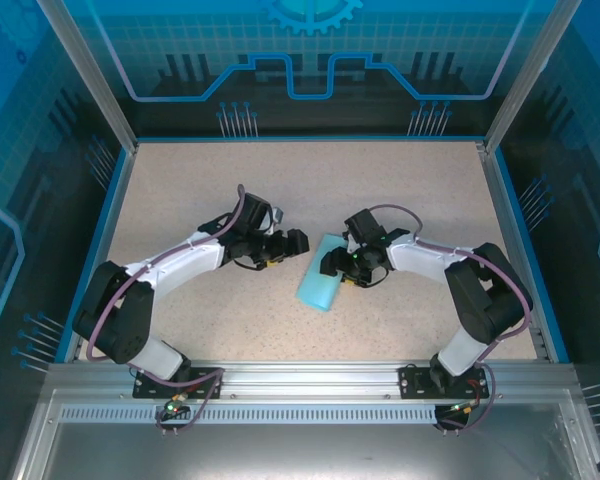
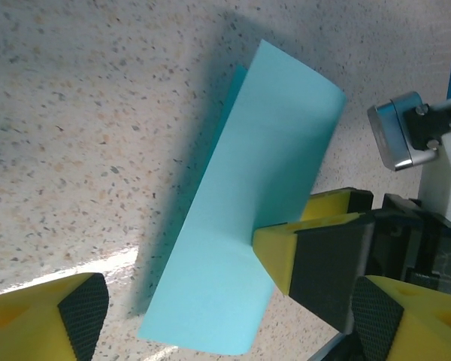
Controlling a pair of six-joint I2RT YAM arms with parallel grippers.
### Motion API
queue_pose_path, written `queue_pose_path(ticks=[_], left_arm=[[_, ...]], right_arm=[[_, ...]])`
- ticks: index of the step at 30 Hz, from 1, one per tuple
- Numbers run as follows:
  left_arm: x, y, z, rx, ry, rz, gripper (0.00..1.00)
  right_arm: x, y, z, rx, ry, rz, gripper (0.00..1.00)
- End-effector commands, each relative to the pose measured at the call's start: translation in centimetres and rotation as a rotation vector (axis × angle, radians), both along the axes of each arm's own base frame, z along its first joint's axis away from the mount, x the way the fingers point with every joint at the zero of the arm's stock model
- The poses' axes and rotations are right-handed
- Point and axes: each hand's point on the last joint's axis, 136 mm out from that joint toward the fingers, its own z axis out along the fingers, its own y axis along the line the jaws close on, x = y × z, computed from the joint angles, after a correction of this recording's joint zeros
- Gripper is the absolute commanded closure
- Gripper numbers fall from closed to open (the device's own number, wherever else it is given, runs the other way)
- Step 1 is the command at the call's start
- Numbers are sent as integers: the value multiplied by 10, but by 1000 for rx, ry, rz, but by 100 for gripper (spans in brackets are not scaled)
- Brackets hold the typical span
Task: Fold a paper plane with a square sheet of paper (pick it up from the middle)
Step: Fold the square sheet of paper in half at the center of the table, then hold the square sheet of paper at the center of the table.
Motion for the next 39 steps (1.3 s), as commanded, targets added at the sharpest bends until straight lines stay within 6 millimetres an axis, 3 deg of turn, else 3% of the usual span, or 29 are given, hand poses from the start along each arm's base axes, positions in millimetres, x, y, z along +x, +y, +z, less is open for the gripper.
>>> queue_pose_path(ticks=[1,5,9,16,26,31,39], left_arm=[[0,-7,4,-20,13,1,14],[1,-11,1,-23,19,-2,23],[1,-18,0,-35,26,-22,30],[-4,-49,-6,-72,57,-112,51],[-10,-83,-37,-69,135,-192,79],[-13,-90,-52,-52,168,-203,83],[-17,-83,-80,-2,220,-185,91]], right_arm=[[-7,-11,-5,-42,30,24,35],[-9,-21,-11,-101,45,18,34],[-9,-21,-11,-93,37,21,39],[-11,-22,-15,-26,47,-6,40],[-12,-23,-15,25,46,-15,45],[-12,-21,-13,48,37,-13,44],[-10,-19,-1,105,7,-33,42]])
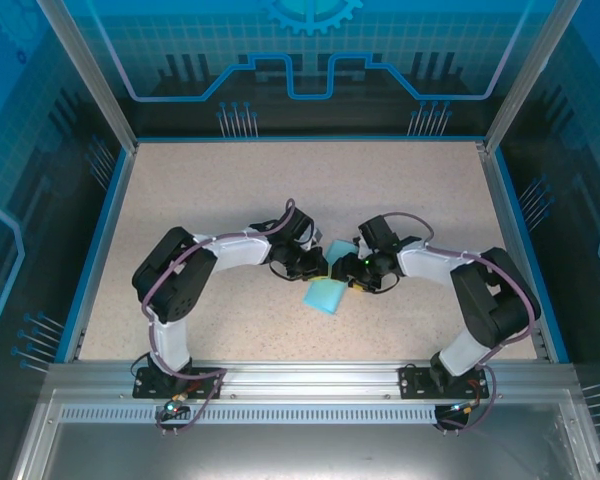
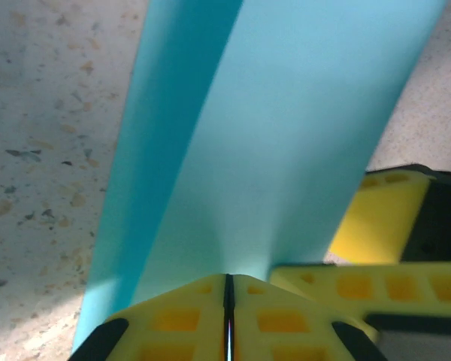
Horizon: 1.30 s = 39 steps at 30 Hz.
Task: Fold a paper plane with a square sheet of paper (pick it up from the middle)
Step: Hold the square sheet of paper at the center of the table, then fold the square sheet of paper in half at the center of the table.
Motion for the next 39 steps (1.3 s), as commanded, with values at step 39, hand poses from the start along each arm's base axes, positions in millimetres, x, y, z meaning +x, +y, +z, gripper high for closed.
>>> queue_pose_path(ticks=[39], left_arm=[[18,31,32,86,-194,111,83]], right_arm=[[1,-18,-5,-90,55,-83,53]])
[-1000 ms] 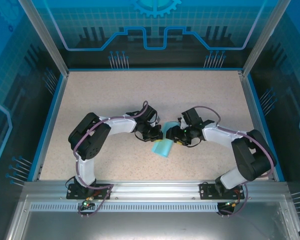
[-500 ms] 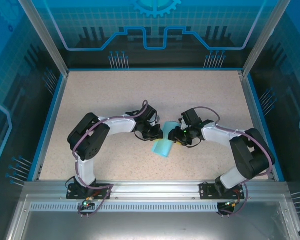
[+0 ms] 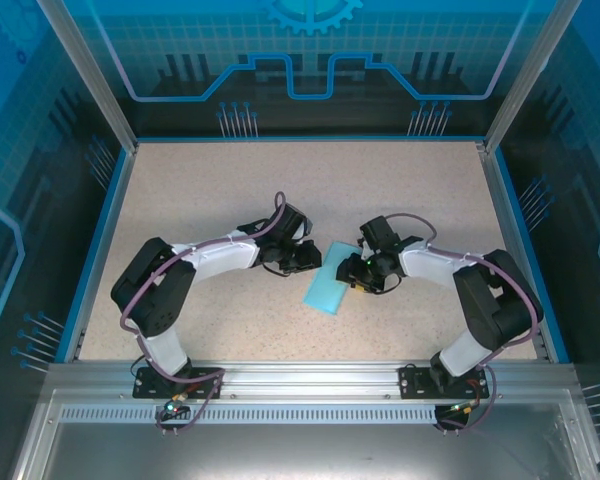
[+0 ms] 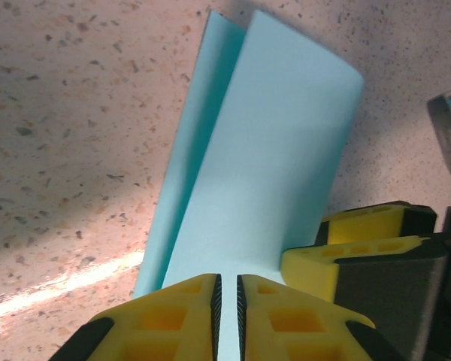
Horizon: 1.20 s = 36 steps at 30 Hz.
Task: Fold a paper plane with a square sheet of paper (pick it up from the middle)
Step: Fold the square sheet of paper in half at the center of the table.
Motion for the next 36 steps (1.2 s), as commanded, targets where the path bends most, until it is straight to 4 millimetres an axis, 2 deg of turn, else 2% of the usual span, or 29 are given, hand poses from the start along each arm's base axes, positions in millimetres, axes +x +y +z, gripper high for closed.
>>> queue_pose_path(ticks=[1,14,17,19,24,36], left_arm=[[1,7,5,13,-20,16,83],[2,10,8,12,-30,15,83],[3,11,9,14,-35,18,83],[3,12,10,16,-38,19,83],[3,14,11,14,-40,23,83],[2,11,12,-8,-30,5,83]], right_arm=[[1,-7,-3,-35,37,-35,52],[3,1,-6,-60,53,1,44],[-3,2,-12,-80,75,31,43],[3,5,-7,-89,60,37,42],[3,8,-11,-102,71,57,38],[-4,-5,-26,-197,141,43,40]])
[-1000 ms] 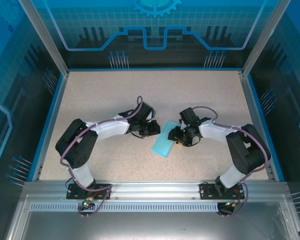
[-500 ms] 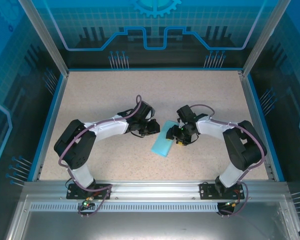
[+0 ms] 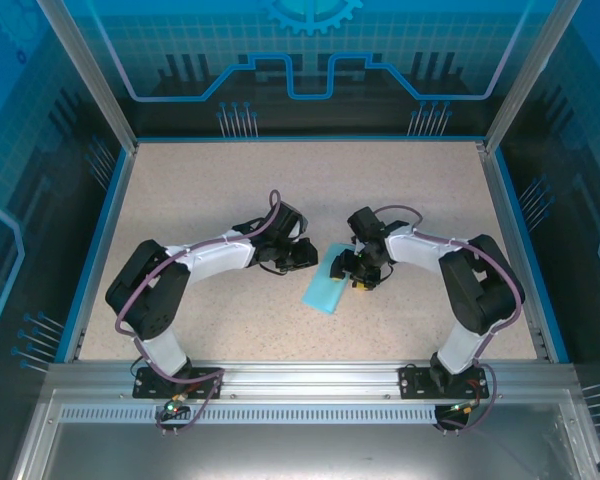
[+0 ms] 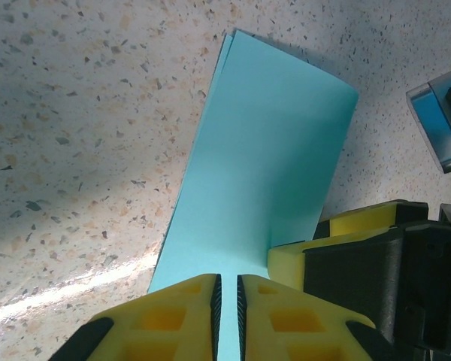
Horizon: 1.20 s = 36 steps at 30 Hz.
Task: Fold a paper plane with a square sheet of paper (pick it up from the middle)
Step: Fold the square sheet of paper in half at the center of the table.
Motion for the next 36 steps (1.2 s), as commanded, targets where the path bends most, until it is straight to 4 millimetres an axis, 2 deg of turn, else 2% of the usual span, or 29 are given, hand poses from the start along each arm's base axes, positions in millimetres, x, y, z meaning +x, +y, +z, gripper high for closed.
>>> queue_pose_path(ticks=[1,7,11,17,23,36], left_arm=[[-4,-1,6,-19,-4,-31,83],[-5,-13,7,-72,21,-74,84],[-6,-21,2,-91,54,-95,91],[-4,-28,-6,-101,91,-101,91],[-2,-29,-11,-91,106,-91,91],[-2,-32,-20,-88,141,-99,96]], right_arm=[[-7,-8,-21,-73,37,12,40],[-9,-13,-26,-108,53,5,40],[-11,-14,-28,-118,58,13,41],[-12,-16,-28,-129,61,21,42],[-11,-11,-26,-118,54,54,41],[-14,-16,-34,-152,77,54,41]])
